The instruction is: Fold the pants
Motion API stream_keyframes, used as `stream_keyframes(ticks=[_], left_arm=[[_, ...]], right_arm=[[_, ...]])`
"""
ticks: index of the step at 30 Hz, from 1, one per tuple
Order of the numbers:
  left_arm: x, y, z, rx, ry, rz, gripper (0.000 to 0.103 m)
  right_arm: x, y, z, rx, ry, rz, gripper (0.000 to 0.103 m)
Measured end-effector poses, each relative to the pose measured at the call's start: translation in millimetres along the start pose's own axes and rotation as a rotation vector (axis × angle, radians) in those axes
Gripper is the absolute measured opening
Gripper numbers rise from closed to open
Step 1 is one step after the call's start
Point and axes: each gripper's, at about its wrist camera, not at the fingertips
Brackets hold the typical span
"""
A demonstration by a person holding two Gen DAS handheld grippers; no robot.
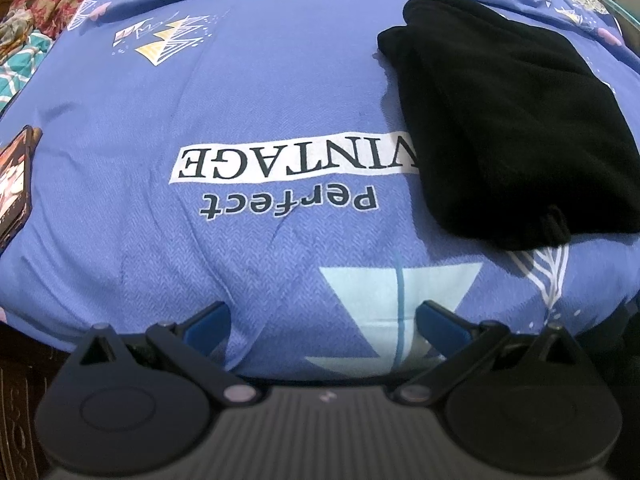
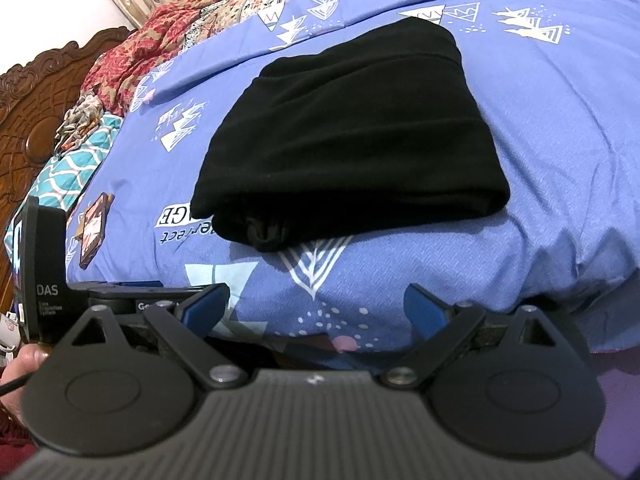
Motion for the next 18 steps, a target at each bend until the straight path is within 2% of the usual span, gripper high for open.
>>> stream_keyframes(ticks=[7, 18], left_arm=[[-0.1, -0.6, -0.7, -0.009, -0.009, -0.002, 0.103], [7.6, 7.6, 3.3, 0.024, -0.037, -0.008, 0.103]], right_arm=[[-0.6, 1.7, 0.3, 0.003, 0.005, 0.0, 0.097], [-2.9, 2.0, -0.3, 0.008, 0.009, 0.005, 0.097]])
Point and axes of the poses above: each gripper's, at about its wrist camera, not at the fingertips, and y roughly against the way its jaws point, x to its right, z to its underside, and after that the axes turned 12 degrees about y, right-handed
